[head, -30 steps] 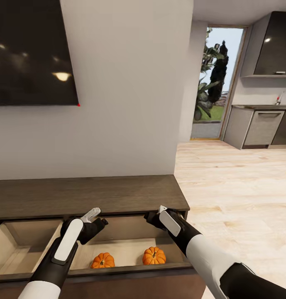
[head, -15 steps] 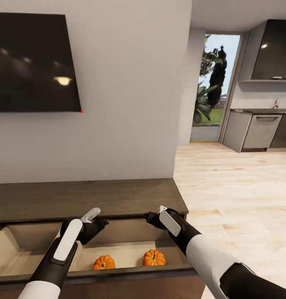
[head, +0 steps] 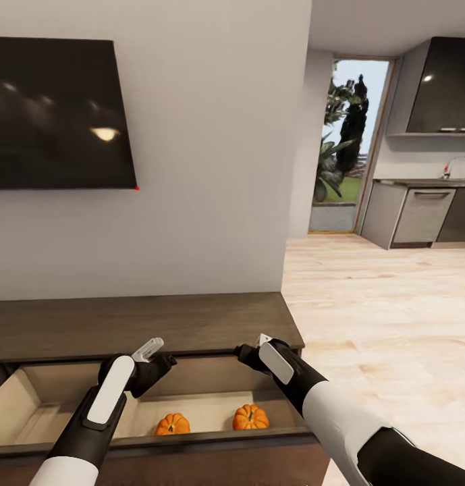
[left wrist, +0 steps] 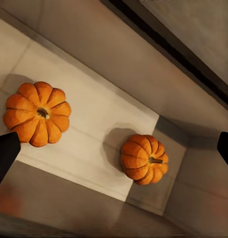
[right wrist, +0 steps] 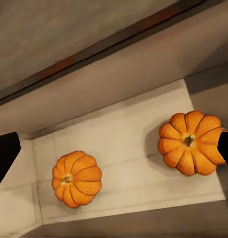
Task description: Place each of the two pumpkins and all three candles from the living room inside a cabinet in the living room (use any cabinet), then make sure every cabinet is closed, and position the cauldron so it is next to a table in the living room.
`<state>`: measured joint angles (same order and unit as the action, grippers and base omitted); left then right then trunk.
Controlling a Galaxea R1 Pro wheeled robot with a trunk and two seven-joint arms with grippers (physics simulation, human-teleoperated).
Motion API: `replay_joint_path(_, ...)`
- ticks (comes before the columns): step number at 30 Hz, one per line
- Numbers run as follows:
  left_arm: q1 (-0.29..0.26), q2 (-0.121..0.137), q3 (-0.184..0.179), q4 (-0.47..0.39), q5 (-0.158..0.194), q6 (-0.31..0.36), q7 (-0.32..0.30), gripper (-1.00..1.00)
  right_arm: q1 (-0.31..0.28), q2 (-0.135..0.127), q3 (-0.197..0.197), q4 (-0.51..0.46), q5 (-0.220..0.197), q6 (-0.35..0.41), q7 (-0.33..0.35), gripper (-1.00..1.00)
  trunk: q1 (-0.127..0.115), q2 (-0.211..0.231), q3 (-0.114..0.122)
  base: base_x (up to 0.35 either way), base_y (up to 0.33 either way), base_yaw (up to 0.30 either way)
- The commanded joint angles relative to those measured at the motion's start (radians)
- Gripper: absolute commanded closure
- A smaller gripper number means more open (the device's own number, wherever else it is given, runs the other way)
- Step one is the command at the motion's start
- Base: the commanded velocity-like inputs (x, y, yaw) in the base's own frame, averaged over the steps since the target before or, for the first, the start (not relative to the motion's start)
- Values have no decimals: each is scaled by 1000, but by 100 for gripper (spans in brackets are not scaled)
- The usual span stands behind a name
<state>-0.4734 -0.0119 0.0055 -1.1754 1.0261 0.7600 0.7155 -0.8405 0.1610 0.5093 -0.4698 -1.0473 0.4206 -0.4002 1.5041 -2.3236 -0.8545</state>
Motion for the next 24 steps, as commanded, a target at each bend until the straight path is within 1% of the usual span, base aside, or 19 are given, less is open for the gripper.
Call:
replay_joint_path(1,-1,0,1,-1,10,1,10,-100,-1,-1,6,-2,-7,1,-8,-100,-4,7,2,-185,55,0)
replay_joint_path(17,-1,-2,-1,-1,9,1,10,-100,-1,0,6,-3,-7,1,-6,-100,-66,119,52,-287,120,0)
replay_joint_path(24,-1,-1,-3,-4,8,0,11,-100,-1,-1,6,-3,-7,1,-5,-100,-93,168,74,-57,26,0)
